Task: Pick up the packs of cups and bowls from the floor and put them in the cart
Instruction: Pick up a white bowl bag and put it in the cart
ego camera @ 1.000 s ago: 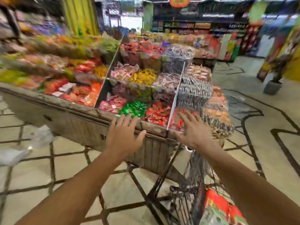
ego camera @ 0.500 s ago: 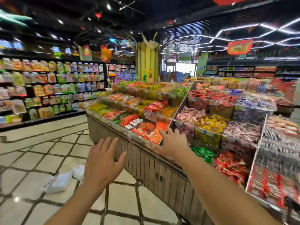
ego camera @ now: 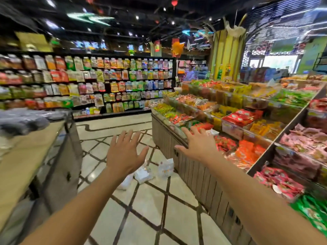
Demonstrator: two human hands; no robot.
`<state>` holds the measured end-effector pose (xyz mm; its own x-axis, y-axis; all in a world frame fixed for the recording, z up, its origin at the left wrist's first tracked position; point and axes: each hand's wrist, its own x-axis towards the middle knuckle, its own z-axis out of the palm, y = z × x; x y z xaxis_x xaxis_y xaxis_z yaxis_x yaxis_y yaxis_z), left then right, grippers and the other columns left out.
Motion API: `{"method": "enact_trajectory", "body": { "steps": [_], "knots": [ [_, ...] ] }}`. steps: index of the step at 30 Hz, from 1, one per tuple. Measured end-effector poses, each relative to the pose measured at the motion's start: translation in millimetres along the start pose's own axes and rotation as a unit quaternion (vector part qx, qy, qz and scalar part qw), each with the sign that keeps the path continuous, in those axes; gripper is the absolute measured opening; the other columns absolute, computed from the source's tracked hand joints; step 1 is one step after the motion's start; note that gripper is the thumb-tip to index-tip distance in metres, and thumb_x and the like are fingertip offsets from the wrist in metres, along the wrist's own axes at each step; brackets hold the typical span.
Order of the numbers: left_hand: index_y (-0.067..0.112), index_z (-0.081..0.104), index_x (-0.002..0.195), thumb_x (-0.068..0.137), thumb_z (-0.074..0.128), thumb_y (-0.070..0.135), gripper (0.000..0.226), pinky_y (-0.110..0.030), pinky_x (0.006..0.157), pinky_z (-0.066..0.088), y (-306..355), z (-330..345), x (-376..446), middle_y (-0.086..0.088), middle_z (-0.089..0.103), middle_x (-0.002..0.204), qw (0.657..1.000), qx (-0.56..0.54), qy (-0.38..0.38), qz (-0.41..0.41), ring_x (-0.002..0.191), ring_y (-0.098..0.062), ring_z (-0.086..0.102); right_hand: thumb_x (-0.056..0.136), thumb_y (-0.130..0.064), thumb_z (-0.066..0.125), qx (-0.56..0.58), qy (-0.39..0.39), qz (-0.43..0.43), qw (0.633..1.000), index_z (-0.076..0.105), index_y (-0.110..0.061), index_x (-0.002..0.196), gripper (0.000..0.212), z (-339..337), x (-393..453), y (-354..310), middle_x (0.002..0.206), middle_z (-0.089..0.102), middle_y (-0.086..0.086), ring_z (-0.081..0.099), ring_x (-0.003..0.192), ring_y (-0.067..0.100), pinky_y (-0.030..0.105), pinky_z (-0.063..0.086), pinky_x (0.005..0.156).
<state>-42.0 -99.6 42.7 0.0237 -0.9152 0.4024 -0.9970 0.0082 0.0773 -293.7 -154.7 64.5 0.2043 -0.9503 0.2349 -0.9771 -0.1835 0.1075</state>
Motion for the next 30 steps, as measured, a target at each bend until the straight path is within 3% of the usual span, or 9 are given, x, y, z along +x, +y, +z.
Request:
{"method": "enact_trajectory", "body": {
  "steps": [7, 14, 17, 21, 25, 27, 30],
  "knots": [
    [0.026, 0.026, 0.165, 0.098, 0.023, 0.068, 0.079, -0.049, 0.129, 0.012, -63.0, 56.8, 91.2, -0.004, 0.027, 0.171, 0.998, 0.033, -0.027, -0.046, 0.158, -0.026, 0.020, 0.093, -0.082, 0.032, -0.002, -0.013, -0.013, 1.000, 0.006, -0.033, 0.165, 0.091, 31.8, 108.8, -24.5, 0.172, 0.018, 0.007, 0.024, 0.154, 0.038, 0.056, 0.034, 0.117],
    [0.024, 0.027, 0.164, 0.099, 0.024, 0.065, 0.077, -0.050, 0.127, 0.012, -103.7, 119.3, 210.1, -0.005, 0.030, 0.170, 0.999, 0.022, -0.031, -0.038, 0.158, -0.028, 0.021, 0.094, -0.080, 0.034, 0.000, -0.003, 0.004, 1.000, 0.016, -0.032, 0.163, 0.086, 72.9, 248.4, -55.7, 0.169, 0.024, 0.009, 0.028, 0.152, 0.040, 0.059, 0.035, 0.114],
    [0.024, 0.025, 0.164, 0.101, 0.030, 0.063, 0.075, -0.049, 0.128, 0.011, -123.2, 140.5, 265.9, -0.005, 0.028, 0.171, 0.998, 0.011, -0.046, -0.044, 0.158, -0.027, 0.019, 0.095, -0.078, 0.038, 0.001, -0.039, 0.025, 0.999, 0.018, -0.030, 0.163, 0.086, 97.2, 326.4, -78.9, 0.168, 0.026, 0.013, 0.029, 0.151, 0.041, 0.060, 0.033, 0.114],
    [0.026, 0.022, 0.165, 0.088, 0.010, 0.068, 0.088, -0.046, 0.129, 0.006, -144.0, 163.1, 331.7, -0.002, 0.024, 0.172, 0.998, -0.023, -0.044, -0.047, 0.159, -0.024, 0.016, 0.095, -0.076, 0.040, -0.074, -0.106, 0.009, 0.992, 0.017, -0.027, 0.164, 0.088, 131.1, 428.8, -102.0, 0.169, 0.023, 0.015, 0.024, 0.153, 0.044, 0.062, 0.030, 0.118],
    [0.029, 0.017, 0.166, 0.079, -0.003, 0.071, 0.098, -0.044, 0.128, 0.001, -171.8, 186.8, 382.1, 0.000, 0.018, 0.174, 0.998, -0.035, -0.040, -0.030, 0.161, -0.021, 0.010, 0.096, -0.078, 0.035, -0.117, -0.102, -0.054, 0.986, 0.009, -0.030, 0.166, 0.088, 141.8, 501.8, -121.7, 0.169, 0.023, 0.012, 0.025, 0.152, 0.041, 0.059, 0.031, 0.116],
    [0.028, 0.020, 0.166, 0.082, 0.001, 0.071, 0.096, -0.046, 0.129, 0.005, -191.1, 200.0, 407.5, -0.002, 0.023, 0.173, 0.999, -0.023, -0.037, -0.027, 0.160, -0.023, 0.014, 0.097, -0.078, 0.033, -0.104, -0.075, -0.078, 0.989, 0.009, -0.032, 0.166, 0.086, 142.3, 530.2, -129.9, 0.169, 0.024, 0.010, 0.026, 0.152, 0.038, 0.056, 0.032, 0.115],
    [0.025, 0.022, 0.165, 0.098, 0.023, 0.065, 0.078, -0.049, 0.128, 0.011, -219.5, 220.5, 450.3, -0.004, 0.025, 0.172, 0.998, -0.009, -0.049, -0.049, 0.159, -0.027, 0.017, 0.096, -0.078, 0.031, -0.062, -0.049, -0.066, 0.995, 0.011, -0.032, 0.166, 0.086, 147.6, 568.6, -137.4, 0.169, 0.025, 0.009, 0.027, 0.152, 0.038, 0.058, 0.032, 0.116]
  ]
}}
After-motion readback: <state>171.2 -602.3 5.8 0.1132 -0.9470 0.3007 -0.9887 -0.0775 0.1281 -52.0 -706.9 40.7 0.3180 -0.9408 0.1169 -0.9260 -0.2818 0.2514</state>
